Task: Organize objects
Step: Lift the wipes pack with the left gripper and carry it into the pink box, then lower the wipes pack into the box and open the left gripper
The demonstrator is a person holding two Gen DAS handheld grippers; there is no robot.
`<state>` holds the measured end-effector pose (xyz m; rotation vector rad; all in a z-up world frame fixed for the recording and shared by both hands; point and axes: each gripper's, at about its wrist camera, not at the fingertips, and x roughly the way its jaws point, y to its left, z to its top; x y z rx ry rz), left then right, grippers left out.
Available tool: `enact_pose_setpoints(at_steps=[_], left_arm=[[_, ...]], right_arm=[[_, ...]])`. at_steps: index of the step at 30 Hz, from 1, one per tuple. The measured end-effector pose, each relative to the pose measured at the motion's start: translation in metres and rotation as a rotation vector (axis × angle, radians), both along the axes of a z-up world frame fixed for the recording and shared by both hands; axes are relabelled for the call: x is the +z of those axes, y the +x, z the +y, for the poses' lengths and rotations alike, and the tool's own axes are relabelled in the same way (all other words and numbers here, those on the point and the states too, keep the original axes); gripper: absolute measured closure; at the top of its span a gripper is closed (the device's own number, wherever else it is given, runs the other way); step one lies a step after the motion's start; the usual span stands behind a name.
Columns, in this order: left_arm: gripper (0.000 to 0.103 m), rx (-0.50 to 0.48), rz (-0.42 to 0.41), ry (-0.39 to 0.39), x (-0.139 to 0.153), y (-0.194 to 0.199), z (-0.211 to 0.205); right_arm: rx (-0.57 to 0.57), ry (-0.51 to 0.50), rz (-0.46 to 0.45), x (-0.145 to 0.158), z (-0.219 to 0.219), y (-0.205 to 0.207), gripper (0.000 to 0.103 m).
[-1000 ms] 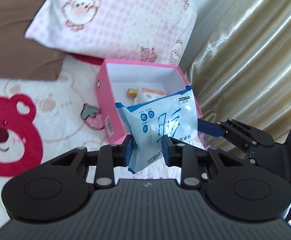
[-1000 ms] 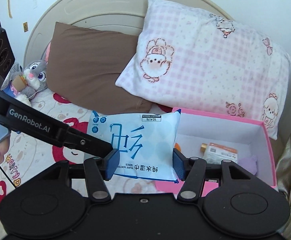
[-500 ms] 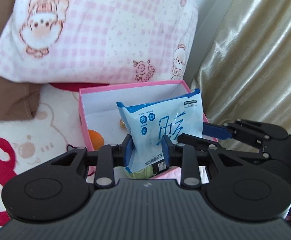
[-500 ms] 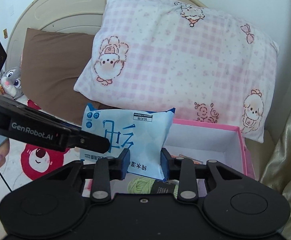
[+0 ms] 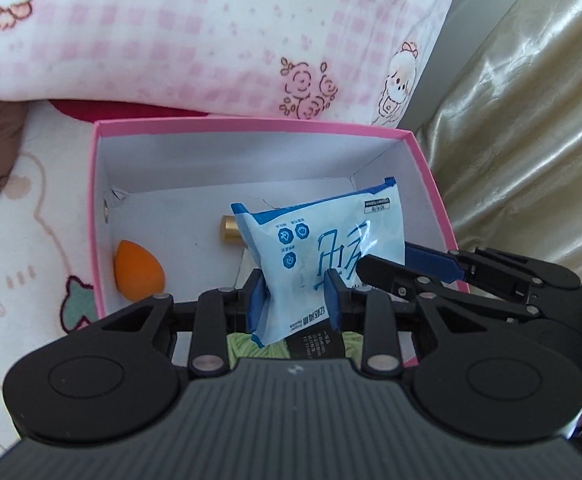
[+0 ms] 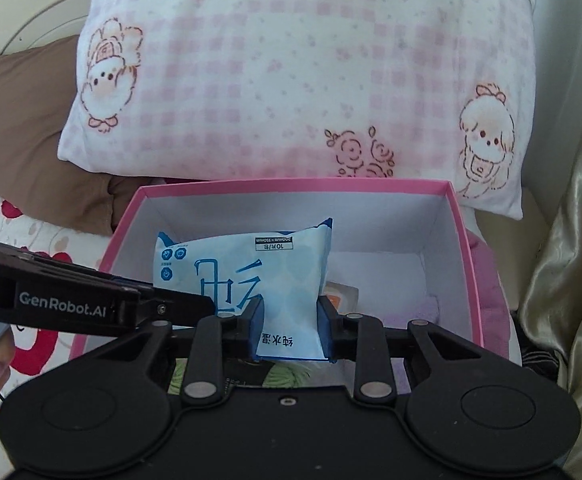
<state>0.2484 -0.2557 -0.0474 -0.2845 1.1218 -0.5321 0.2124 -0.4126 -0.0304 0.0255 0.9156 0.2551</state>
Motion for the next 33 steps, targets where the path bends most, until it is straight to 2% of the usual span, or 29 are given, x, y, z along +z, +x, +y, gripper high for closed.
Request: enact_pose_setpoints(at_steps=[4,8,13,21,25,28,30,33], left_arm=[[0.074,-0.018,0.022,-0.025,-0.004,-0.004,-0.001],[0.074,-0.023,0.102,-0.039,-0.011,-0.004,-0.005],[0.074,-0.022,0.085,0.025,-0.018,-0.004,-0.013],[0.075,0.022,0.052,0.080,-0.031,0.017,-0.018],[0.074,0.050,0.053,0.083,-0.034,0.037,-0.017],[0.073,0.066,0.020,0.084,-0.033,0.049,-0.018],[0.073,0.074,-0.002,0.068,-0.032,0.053,-0.018],[0.074,0.078,0.016,0.038,-0.032,0.051,-0.015]], right_arm=[[0.006,0.005,0.022,0.001,-0.010,-0.009,0.070],[-0.023,0.012,0.053,-0.006,-0.016,-0.014,0.070],[-0.058,0.059,0.089,-0.023,-0.020,-0.012,0.070],[-0.106,0.049,0.096,-0.037,-0.014,0.017,0.070],[-0.116,0.067,0.092,-0.038,-0.017,0.039,0.070],[-0.118,0.085,0.080,-0.039,-0.019,0.054,0.070],[-0.112,0.074,0.054,-0.038,-0.018,0.060,0.070],[-0.101,0.047,0.040,-0.033,-0.016,0.063,0.070]])
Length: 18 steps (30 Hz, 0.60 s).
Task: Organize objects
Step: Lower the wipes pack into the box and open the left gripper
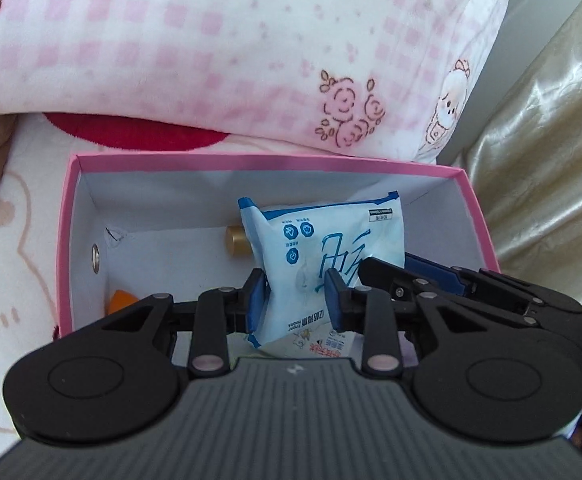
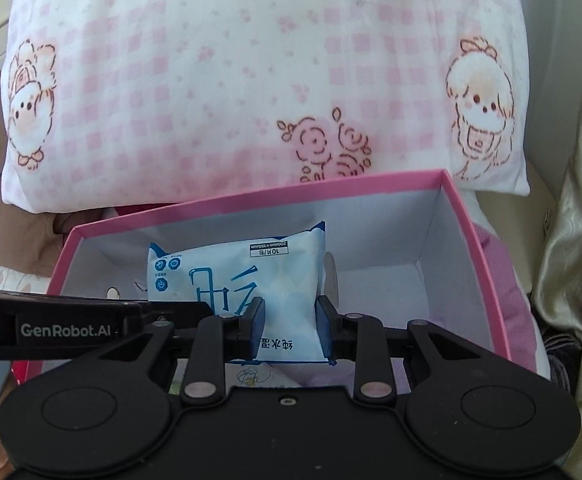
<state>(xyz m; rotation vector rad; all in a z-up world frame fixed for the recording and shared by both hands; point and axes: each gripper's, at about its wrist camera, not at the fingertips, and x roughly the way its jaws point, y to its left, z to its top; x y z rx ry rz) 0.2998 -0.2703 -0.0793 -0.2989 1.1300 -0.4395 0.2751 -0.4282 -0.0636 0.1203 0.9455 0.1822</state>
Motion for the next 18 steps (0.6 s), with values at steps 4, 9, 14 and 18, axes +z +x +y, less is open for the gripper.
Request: enact_pose_setpoints(at_steps=[4,9,14,18], left_arm=[[0.074,-0.050,0.036,0.010,-0.004,-0.011,-0.002],[0.073,-0.080,0.048,0.027,-0.010,-0.023,-0.010],[0.074,-0.042,0.136,0.024,-0.019,-0.025,-0.003],[0.073,-0.001,0.133,0.011,-0.027,-0.024,0.007]], right_arm=[[0.016,-0.031,0.067,0.003,0.003,-0.009,0.070],[-0.056,0.024,0.175,-0.004,-0.007,-0.023,0.070],[-0.073,0.039,0.200,-0.011,-0.004,-0.028,0.070],[-0.050,0.000,0.188,-0.012,0.009,-0.018,0.073]])
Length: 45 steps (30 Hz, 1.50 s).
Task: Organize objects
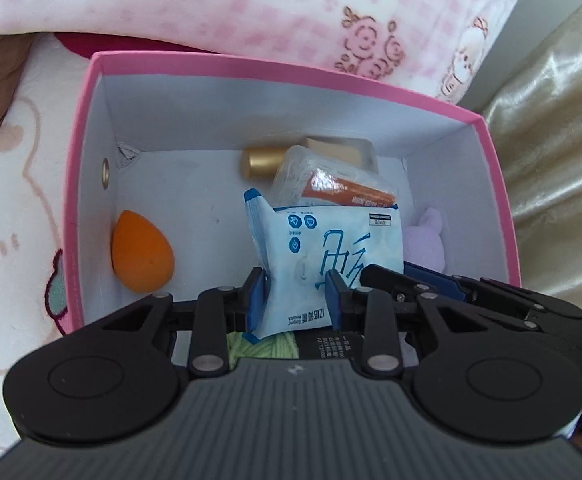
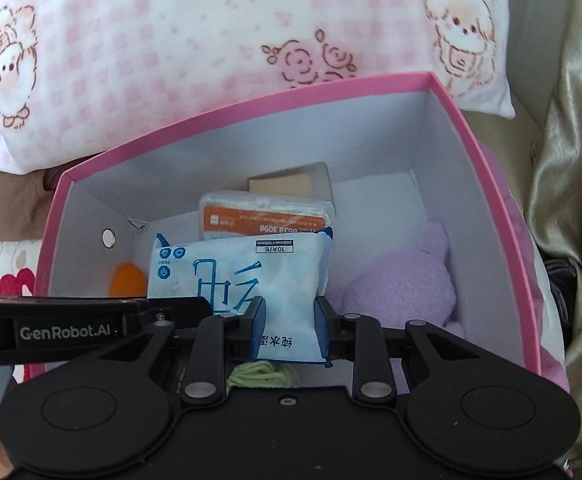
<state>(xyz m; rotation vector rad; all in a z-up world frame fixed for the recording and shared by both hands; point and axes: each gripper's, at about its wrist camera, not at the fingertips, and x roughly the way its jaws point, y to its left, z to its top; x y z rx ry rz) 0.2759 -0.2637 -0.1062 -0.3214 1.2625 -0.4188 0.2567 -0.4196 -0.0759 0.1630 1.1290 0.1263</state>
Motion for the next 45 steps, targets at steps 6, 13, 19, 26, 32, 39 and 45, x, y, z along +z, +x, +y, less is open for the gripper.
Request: enact_pose_setpoints(at_steps=[6,13,19,26,32,39,45], left_arm=[[0.073,-0.007,-0.013,0.032,-0.012,0.002,-0.012],[0.067,-0.019,-0.124,0.015,0.012,-0.012,-0.002],[0.080,-0.084,-0.257,0.118,0.022,-0.018,-0.017],[0.082,-0.026,-0.187,0.108,0.014,-0.027,0.000],[0.074,-0.050,-0.297,0.162,0.054,-0.066,0.012],[0.053,-0.017,-0.388,0.214,0.112,-0.116,0.045],[0.032,0.036,-0.402,0.305,0.138,-0.152,0.084]], right_arm=[[-0.005,-0.099,-0.008,-0.008,0.005,0.007,0.082],[0.039,-0.101,-0.114,0.011,0.001,-0.013,0.079],[0.084,-0.060,-0.133,0.009,0.011,-0.021,0.080],[0.074,-0.095,-0.199,0.015,0.008,-0.045,0.079],[0.048,-0.067,-0.245,0.040,-0.003,-0.077,0.076],[0.035,-0.090,-0.313,0.084,0.007,-0.119,0.069],[0.046,-0.062,-0.349,0.121,0.021,-0.154,0.056]])
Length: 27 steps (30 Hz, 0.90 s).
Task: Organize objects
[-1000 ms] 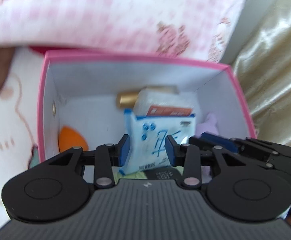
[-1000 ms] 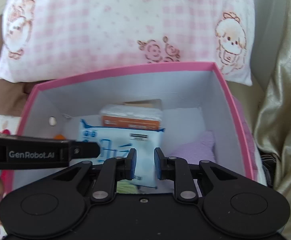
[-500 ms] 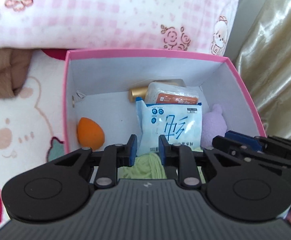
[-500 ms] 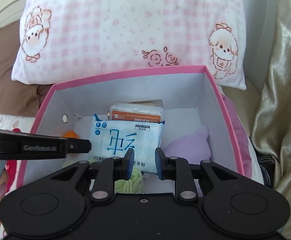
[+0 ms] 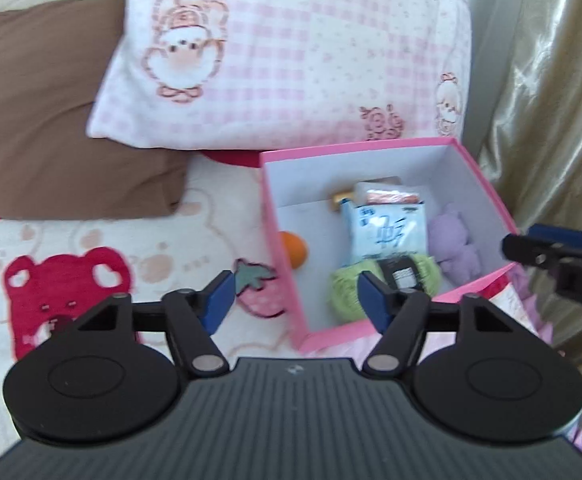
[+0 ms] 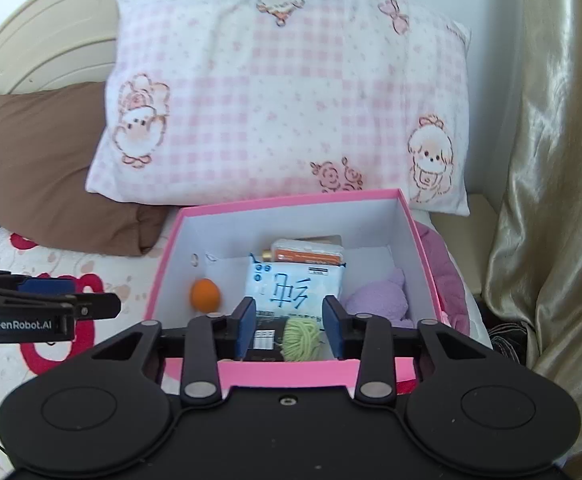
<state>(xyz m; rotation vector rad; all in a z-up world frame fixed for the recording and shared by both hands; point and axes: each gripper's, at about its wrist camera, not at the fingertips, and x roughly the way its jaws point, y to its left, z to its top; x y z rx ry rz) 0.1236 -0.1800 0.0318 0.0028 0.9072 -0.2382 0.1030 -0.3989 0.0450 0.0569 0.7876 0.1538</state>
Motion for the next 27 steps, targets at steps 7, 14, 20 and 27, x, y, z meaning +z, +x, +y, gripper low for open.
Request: enact_pose_setpoints(at_steps=[7,14,20,27], left_arm=[[0.025,0.068,-0.001,0.029,0.011,-0.041,0.048],[0.022,0.121,0.025,0.039,0.011,-0.071,0.086],[0.006,0.164,0.033,0.002,0.011,-0.088,0.104],[0.000,0.185,0.061,0.017,0.014,-0.101,0.105]], right_arm=[[0.027,-0.028,-0.020,0.019,0.025,-0.040,0.038],[0.062,-0.078,-0.032,0.027,0.047,-0.073,0.016],[0.062,-0.128,-0.018,0.023,0.058,-0.087,0.002],[0.065,-0.132,-0.026,0.019,0.065,-0.095,0.002]])
